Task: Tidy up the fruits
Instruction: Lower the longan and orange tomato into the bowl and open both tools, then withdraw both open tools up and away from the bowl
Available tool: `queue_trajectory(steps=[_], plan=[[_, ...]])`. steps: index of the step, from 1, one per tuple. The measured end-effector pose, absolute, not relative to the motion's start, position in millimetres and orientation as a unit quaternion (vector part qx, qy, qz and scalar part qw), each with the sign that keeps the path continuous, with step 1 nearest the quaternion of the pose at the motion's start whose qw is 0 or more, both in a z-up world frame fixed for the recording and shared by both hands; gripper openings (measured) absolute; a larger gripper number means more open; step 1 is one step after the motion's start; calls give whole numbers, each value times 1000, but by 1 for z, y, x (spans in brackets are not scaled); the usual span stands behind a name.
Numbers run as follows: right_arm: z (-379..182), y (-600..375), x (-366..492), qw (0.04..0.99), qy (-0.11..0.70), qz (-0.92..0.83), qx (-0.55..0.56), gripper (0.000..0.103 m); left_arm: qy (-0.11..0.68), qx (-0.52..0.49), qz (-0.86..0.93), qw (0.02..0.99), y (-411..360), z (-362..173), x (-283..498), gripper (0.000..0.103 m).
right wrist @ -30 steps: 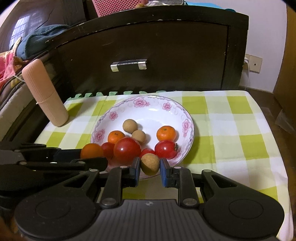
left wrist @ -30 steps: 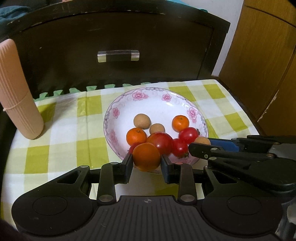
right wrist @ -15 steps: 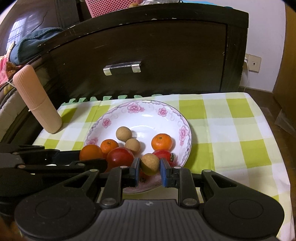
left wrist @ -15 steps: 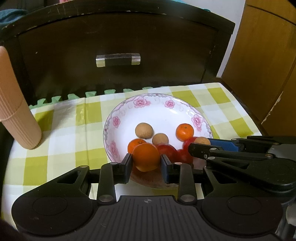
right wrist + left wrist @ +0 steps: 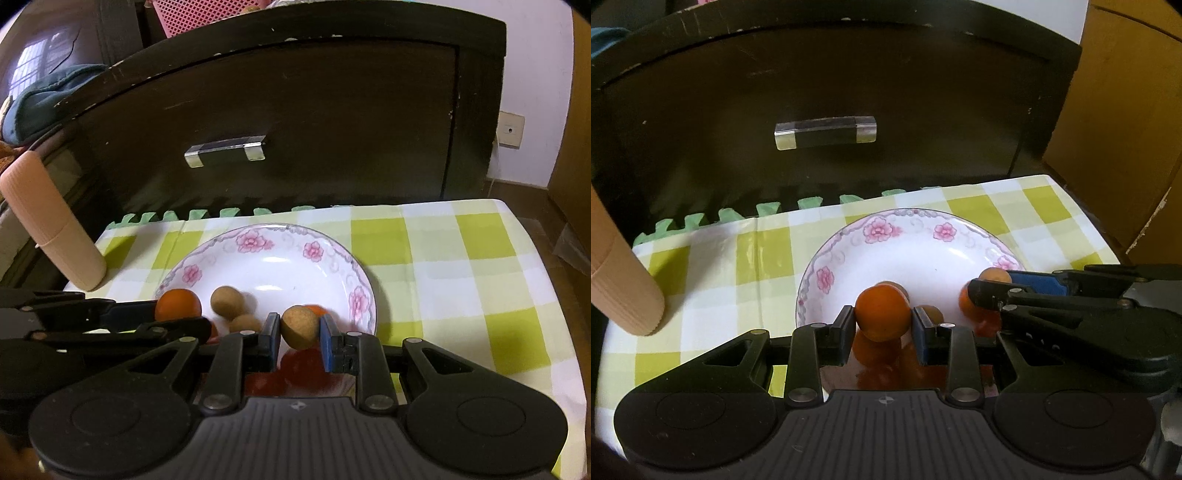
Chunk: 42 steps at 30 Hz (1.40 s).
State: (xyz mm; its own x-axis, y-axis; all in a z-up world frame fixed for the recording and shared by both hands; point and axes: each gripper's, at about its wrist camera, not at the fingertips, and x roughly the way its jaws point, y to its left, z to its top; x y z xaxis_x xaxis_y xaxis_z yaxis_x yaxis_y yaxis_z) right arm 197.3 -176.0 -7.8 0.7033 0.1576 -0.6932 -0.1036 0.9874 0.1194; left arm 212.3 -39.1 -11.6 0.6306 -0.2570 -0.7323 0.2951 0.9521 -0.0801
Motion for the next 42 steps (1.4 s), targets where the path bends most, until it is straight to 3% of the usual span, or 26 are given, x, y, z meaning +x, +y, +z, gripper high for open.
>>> queue_trajectory(steps=[14, 34, 42], plan=[[-17, -168, 239, 921, 383, 75, 14, 22, 413, 20, -147, 899, -32, -23, 233, 40], [-21, -159, 247, 919, 387, 78, 12, 23, 409, 41, -149, 899, -42, -21, 226, 64], [-10, -159, 239, 923, 378, 75, 13, 23, 407, 36, -141, 902, -37, -13, 219, 68]])
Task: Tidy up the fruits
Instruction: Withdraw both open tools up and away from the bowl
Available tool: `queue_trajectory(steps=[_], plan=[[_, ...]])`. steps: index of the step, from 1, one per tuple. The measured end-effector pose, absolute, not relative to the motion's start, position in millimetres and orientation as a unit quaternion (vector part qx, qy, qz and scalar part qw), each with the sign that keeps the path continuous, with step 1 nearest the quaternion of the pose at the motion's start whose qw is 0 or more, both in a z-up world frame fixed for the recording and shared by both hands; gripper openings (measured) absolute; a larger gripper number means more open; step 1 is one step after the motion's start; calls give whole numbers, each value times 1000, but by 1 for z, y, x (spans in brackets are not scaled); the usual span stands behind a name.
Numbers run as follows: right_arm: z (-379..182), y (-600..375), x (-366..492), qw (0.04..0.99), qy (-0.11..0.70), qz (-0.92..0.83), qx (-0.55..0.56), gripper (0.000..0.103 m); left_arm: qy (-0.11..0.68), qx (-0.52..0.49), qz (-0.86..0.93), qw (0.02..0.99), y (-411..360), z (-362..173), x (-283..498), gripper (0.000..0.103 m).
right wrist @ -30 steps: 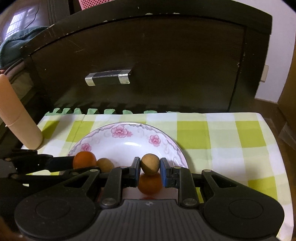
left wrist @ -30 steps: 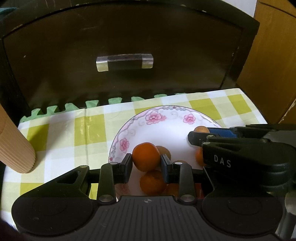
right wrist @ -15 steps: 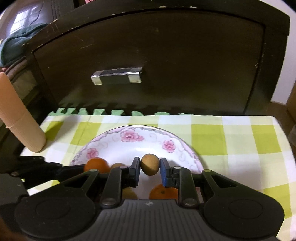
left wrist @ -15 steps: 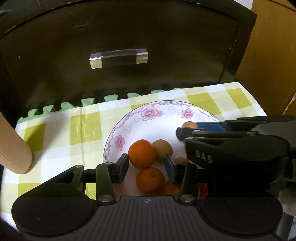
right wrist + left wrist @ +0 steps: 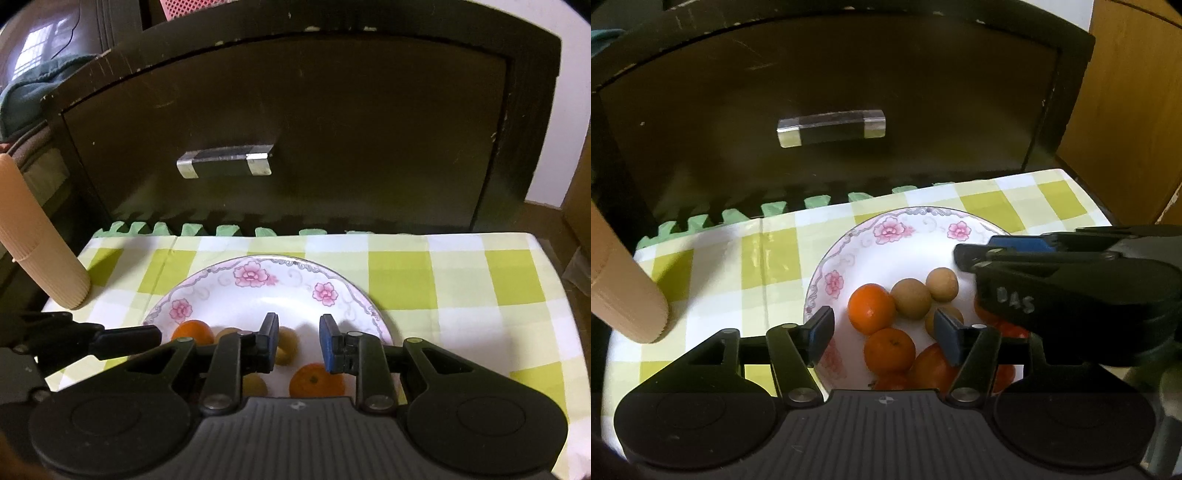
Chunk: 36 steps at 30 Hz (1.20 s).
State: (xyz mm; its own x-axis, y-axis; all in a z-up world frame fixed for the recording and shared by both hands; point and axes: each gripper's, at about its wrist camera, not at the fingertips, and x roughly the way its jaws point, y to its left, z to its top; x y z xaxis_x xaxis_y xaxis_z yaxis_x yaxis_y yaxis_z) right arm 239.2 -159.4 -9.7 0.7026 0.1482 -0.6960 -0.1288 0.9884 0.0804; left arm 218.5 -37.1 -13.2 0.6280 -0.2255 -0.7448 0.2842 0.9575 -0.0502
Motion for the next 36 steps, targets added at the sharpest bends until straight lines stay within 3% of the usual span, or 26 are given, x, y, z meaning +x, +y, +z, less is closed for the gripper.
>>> queue_trajectory(steps=[6, 20, 24, 36], plan=[[5, -163, 227, 928, 366, 66, 18, 23, 401, 35, -131, 906, -33, -3, 208, 77], [31, -172, 173, 935, 350, 48, 28, 24, 346, 57, -93, 932, -30, 18, 155, 88], [39, -176, 152, 938, 341, 46, 40, 28, 324, 47, -78, 941, -23, 25, 137, 103], [44, -178, 102, 940, 336, 33, 44, 31, 321, 22, -85, 943, -14, 27, 107, 103]])
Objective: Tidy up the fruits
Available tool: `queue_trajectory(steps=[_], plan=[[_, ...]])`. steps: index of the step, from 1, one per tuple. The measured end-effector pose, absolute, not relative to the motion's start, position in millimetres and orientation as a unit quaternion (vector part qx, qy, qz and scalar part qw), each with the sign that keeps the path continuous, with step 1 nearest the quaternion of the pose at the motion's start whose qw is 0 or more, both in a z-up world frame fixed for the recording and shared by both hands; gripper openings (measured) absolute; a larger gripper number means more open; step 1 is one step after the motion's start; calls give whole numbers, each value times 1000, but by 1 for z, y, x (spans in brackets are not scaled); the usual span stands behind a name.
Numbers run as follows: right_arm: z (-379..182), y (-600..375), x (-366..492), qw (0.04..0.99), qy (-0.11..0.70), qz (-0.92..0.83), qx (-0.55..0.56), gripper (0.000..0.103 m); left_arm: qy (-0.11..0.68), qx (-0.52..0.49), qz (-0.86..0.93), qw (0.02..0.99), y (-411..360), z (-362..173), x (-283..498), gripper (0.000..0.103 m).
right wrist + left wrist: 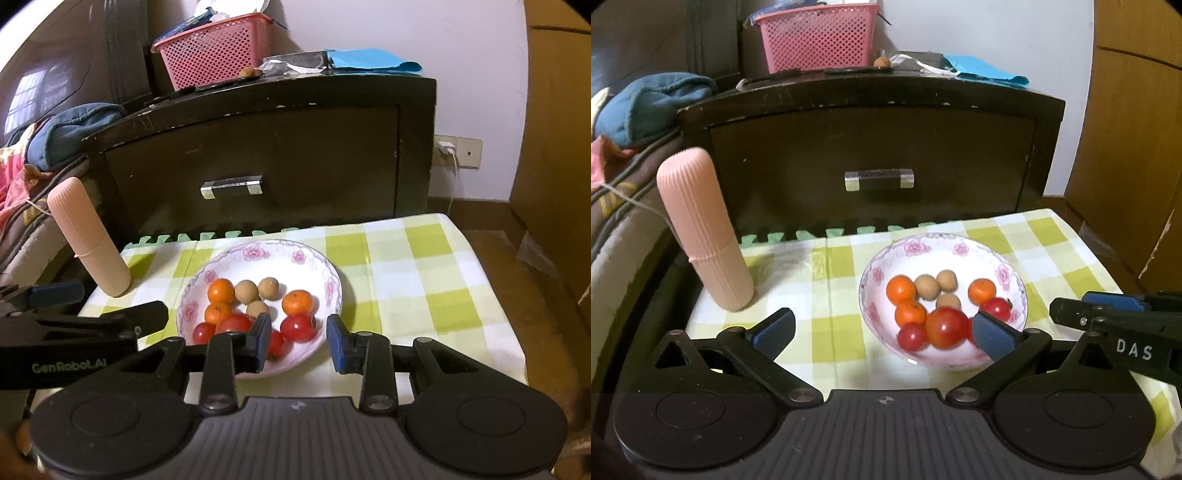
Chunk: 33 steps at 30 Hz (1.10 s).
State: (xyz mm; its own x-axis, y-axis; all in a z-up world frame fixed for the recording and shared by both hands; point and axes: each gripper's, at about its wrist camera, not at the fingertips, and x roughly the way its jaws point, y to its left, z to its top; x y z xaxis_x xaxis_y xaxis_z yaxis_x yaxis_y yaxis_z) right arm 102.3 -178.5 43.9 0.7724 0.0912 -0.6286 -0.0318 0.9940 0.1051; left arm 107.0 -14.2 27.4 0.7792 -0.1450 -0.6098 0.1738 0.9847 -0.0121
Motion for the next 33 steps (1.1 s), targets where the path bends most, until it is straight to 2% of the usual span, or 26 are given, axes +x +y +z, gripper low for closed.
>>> queue_trajectory(steps=[33], plan=[[21, -162, 31, 921, 381, 37, 72, 32, 378, 27, -62, 923, -6, 4, 50, 103]])
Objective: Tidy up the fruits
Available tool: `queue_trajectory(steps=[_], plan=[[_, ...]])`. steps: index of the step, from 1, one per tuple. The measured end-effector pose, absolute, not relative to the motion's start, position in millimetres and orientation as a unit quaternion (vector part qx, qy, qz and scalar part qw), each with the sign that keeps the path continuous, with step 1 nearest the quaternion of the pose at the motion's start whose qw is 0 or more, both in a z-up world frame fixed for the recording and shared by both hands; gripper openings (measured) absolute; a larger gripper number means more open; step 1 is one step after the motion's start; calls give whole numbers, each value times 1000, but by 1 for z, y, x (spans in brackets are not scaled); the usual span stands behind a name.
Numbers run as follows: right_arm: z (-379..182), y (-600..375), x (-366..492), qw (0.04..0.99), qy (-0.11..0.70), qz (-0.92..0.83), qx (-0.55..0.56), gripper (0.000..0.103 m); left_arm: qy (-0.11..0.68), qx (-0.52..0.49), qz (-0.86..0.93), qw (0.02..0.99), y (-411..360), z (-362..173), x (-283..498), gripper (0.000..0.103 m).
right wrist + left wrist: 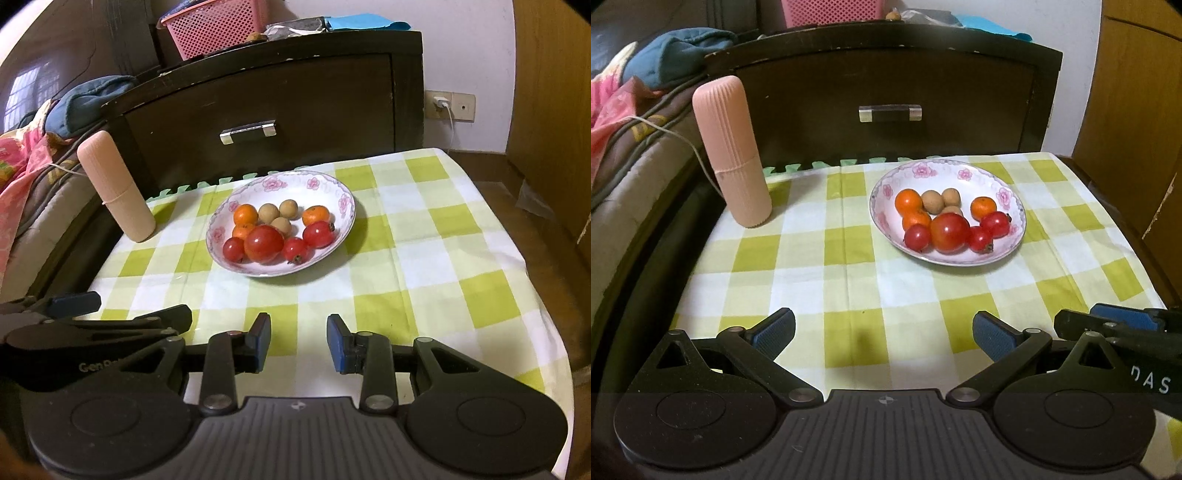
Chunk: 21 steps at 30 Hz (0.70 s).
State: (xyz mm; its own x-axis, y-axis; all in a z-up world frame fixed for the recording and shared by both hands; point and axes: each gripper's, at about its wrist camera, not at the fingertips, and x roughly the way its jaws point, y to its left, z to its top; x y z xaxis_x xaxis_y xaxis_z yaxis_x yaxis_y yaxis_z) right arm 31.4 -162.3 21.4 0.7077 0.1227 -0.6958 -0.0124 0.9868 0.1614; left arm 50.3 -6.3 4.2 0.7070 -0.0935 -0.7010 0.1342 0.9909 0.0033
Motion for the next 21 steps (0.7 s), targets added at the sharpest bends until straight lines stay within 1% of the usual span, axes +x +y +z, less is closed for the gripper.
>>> queue_trajectory(steps=[21], plan=[[21, -156, -16, 917, 391, 33, 74, 32, 392, 27, -76, 916, -2, 2, 10, 103]])
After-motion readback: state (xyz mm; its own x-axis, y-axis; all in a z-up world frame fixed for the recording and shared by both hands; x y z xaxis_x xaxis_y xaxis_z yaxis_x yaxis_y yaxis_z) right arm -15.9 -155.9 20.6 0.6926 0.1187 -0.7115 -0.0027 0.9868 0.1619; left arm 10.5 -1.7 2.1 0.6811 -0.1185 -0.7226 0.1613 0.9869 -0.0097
